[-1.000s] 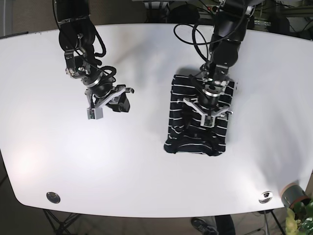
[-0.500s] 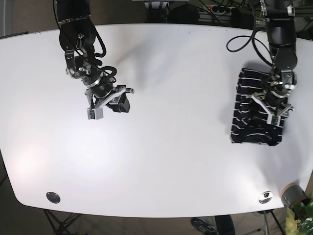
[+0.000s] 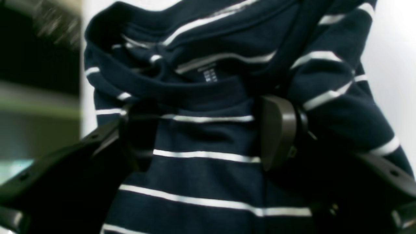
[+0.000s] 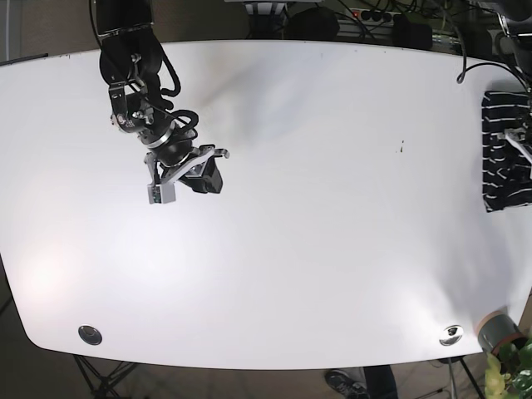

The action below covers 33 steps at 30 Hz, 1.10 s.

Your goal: Fold the T-shirt properly

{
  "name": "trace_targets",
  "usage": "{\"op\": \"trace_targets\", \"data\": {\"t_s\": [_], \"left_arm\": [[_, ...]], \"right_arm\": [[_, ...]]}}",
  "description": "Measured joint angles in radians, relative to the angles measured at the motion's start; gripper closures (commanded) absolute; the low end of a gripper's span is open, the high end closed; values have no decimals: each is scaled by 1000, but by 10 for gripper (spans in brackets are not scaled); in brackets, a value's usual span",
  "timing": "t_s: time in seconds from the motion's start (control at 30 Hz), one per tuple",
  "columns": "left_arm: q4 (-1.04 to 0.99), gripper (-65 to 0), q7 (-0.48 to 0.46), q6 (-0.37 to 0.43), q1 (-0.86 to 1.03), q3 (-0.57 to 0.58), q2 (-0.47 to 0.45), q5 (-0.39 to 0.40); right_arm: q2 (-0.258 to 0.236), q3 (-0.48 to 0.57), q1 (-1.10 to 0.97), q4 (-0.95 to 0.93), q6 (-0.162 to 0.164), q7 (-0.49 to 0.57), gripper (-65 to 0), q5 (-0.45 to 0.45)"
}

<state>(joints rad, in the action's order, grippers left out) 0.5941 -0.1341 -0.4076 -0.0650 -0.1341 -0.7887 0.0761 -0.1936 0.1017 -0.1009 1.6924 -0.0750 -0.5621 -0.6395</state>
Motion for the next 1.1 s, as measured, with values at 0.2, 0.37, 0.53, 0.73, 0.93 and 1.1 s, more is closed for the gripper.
{"op": "trace_targets", "data": {"t_s": [0.2, 0.37, 0.53, 0.73, 0.93, 1.1], "left_arm": [[-84, -428, 4, -29, -61, 4, -39, -42], [-38, -426, 35, -47, -99, 4, -42, -60], [103, -426, 37, -47, -51, 3, -41, 93], [360, -418, 155, -42, 57, 5, -33, 179], [605, -356, 156, -44, 179, -108, 67, 210], [838, -356, 174, -36, 282, -215, 174, 145]], "right_arm": [[-1, 1, -5, 23, 0, 0, -144, 4], [0, 2, -5, 23, 0, 0, -144, 4], [2, 3, -2, 23, 4, 0, -144, 29], [0, 3, -8, 117, 8, -7, -144, 106], [3, -2, -58, 227, 6, -8, -144, 216], [0, -4, -97, 277, 7, -4, -144, 219]]}}
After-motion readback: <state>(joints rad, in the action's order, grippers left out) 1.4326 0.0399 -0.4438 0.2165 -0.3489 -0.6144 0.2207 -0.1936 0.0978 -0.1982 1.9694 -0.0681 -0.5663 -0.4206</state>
